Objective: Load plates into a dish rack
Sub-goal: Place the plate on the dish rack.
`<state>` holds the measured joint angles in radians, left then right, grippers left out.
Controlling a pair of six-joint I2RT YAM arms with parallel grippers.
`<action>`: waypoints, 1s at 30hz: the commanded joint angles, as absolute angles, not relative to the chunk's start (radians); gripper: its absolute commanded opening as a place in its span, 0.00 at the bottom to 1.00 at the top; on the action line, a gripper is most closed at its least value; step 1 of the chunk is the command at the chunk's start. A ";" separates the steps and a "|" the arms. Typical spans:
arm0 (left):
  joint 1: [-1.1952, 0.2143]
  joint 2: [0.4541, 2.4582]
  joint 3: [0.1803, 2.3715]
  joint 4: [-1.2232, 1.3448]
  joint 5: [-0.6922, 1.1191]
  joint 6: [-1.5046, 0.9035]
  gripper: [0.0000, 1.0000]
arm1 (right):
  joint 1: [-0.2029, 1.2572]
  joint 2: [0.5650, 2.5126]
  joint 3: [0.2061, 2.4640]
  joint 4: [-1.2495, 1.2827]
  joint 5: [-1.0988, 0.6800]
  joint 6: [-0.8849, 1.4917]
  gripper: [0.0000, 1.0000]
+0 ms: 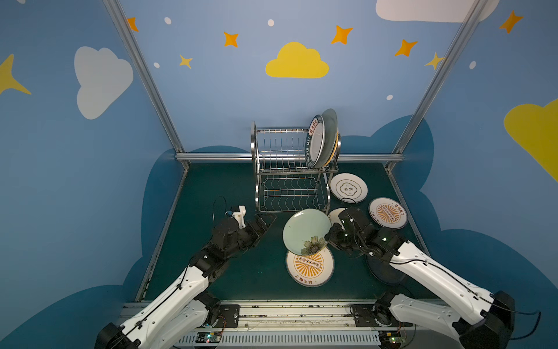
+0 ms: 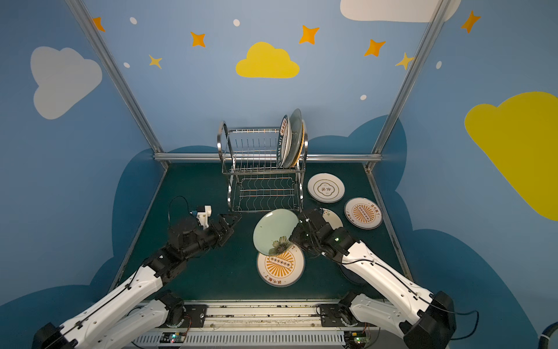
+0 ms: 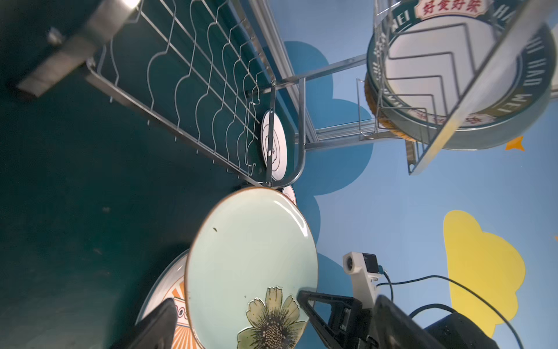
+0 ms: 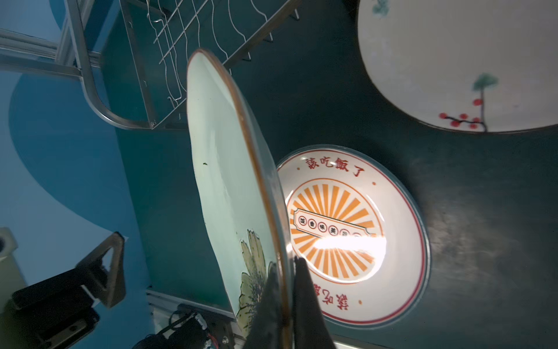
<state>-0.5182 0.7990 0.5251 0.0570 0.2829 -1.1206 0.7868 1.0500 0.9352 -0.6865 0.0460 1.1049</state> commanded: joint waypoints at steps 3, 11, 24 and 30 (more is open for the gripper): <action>-0.450 0.677 0.592 -0.162 0.231 -0.978 1.00 | 0.843 0.967 1.103 -0.672 0.099 0.958 0.00; -0.379 0.534 0.669 -0.368 0.226 -0.824 1.00 | 0.870 0.964 1.237 -0.583 0.089 0.808 0.00; -0.378 0.503 0.747 -0.446 0.353 -0.638 1.00 | 0.878 1.212 1.681 -0.592 0.173 0.710 0.00; -0.378 0.477 0.752 -0.474 0.368 -0.597 1.00 | 0.881 1.350 1.892 -0.630 0.357 0.674 0.00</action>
<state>-0.3817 0.4889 0.7258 -0.4458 0.3458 -0.6487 0.8791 1.3289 1.7802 -0.7315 0.2260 0.6930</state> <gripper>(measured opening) 0.998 0.053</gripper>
